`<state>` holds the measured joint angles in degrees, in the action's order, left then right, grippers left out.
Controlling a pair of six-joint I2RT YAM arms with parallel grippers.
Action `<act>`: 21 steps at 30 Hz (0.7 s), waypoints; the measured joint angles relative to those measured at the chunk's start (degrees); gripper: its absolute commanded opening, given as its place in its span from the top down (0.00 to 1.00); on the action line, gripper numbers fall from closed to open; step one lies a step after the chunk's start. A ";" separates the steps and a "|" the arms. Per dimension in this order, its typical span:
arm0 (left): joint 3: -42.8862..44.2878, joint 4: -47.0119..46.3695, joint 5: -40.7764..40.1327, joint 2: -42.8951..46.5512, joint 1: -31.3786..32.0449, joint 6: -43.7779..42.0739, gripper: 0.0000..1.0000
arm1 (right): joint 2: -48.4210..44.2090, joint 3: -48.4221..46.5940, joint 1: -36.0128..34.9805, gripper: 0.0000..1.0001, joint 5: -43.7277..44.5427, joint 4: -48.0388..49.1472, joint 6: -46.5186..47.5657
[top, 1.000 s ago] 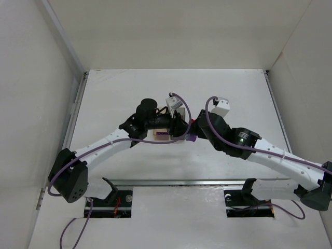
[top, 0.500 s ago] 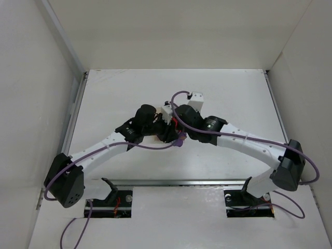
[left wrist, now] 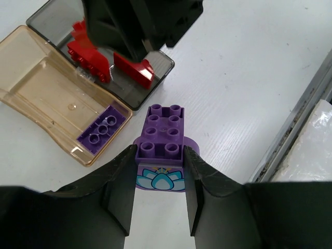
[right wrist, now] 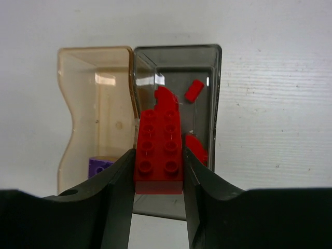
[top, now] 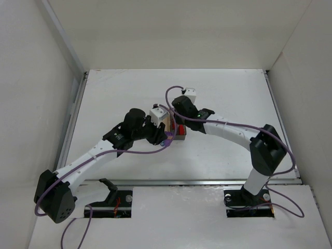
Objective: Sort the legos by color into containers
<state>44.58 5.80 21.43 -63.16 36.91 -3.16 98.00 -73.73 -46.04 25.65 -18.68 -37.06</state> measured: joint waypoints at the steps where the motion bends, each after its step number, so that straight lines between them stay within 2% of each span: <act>1: 0.00 0.00 -0.44 0.02 0.00 0.00 1.00 | 0.50 -0.07 0.00 0.93 -0.28 -0.02 0.13; 2: 0.00 0.00 -0.94 0.02 0.00 0.02 1.00 | 1.66 -0.39 0.22 0.84 -0.66 -0.33 0.42; 4: 0.00 0.09 -1.92 0.02 0.00 0.09 1.00 | 3.52 -1.25 0.28 0.75 -0.98 -0.59 0.81; 5: 0.00 0.11 -2.43 0.02 -0.02 0.17 1.00 | 4.09 -1.66 0.31 0.66 -0.98 -0.76 0.81; 8: 0.00 0.15 -3.54 0.02 -0.20 0.26 1.00 | 4.46 -2.08 0.33 0.52 -0.79 -0.83 0.83; 9: 0.00 0.15 -3.76 0.02 -0.26 0.26 1.00 | 4.46 -2.23 0.33 0.42 -0.72 -0.79 0.76; 12: 0.00 0.13 -4.70 0.02 -0.37 0.28 1.00 | 4.46 -2.40 0.33 0.31 -0.68 -0.70 0.83; 18: 0.04 -0.33 -7.23 -0.02 -0.85 0.90 1.00 | 2.49 -1.92 0.33 0.25 -0.85 -0.63 1.36; 21: 0.66 -0.55 -8.00 -0.33 -1.05 1.79 1.00 | -3.74 1.36 0.33 0.25 -1.33 0.68 2.82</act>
<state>45.23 5.26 13.43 -63.48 35.86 -1.37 94.26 -72.38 -45.71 24.32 -18.00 -34.24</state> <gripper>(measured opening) 0.333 0.747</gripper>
